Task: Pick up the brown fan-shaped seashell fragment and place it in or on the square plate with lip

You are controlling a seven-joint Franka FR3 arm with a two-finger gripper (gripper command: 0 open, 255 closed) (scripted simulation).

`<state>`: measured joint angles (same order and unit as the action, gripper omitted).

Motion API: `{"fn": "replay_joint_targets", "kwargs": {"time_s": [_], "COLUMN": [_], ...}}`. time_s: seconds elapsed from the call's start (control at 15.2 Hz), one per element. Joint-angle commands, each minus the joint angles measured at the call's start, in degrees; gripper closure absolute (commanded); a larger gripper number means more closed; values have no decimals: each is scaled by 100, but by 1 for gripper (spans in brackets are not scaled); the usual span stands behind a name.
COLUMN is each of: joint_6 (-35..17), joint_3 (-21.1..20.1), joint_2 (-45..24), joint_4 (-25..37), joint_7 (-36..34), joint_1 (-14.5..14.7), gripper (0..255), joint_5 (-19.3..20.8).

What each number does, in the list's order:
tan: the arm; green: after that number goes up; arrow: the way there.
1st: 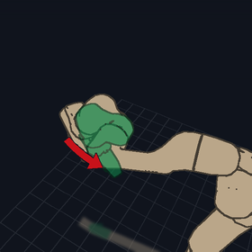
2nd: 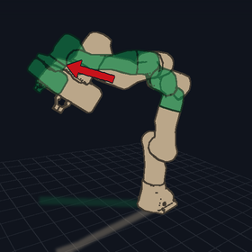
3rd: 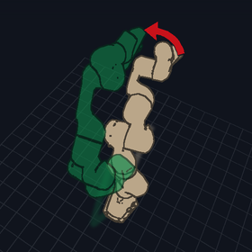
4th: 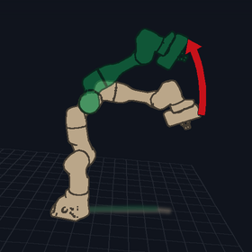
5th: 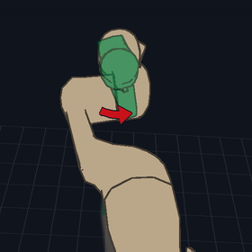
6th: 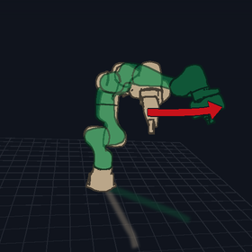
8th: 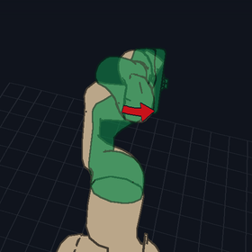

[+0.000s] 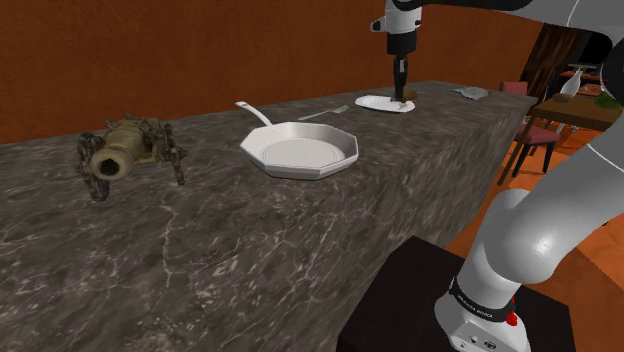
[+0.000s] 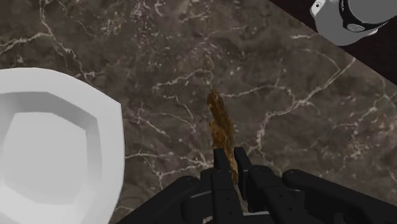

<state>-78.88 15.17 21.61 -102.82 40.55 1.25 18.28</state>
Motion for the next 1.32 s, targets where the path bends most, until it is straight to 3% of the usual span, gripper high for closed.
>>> {"fn": "replay_joint_targets", "kwargs": {"time_s": [0.0, 0.33, 0.66, 0.86, 1.06, 1.25], "joint_6": [-121, -301, -308, -150, 268, -117], "joint_3": [220, 735, 1185, 1377, 1461, 1426], "joint_2": [-385, -1365, -2567, -3435, -4521, -4256], "joint_4": [335, 1274, 2535, 3558, 5047, 4402], "joint_7": [269, 960, 1721, 2188, 2624, 2520], "joint_1": [-44, -212, -558, -938, -1555, -1414], "gripper": [255, 255, 255, 255, 255, 255], "joint_5": [-12, -216, -706, -1148, -1712, -1570]}}
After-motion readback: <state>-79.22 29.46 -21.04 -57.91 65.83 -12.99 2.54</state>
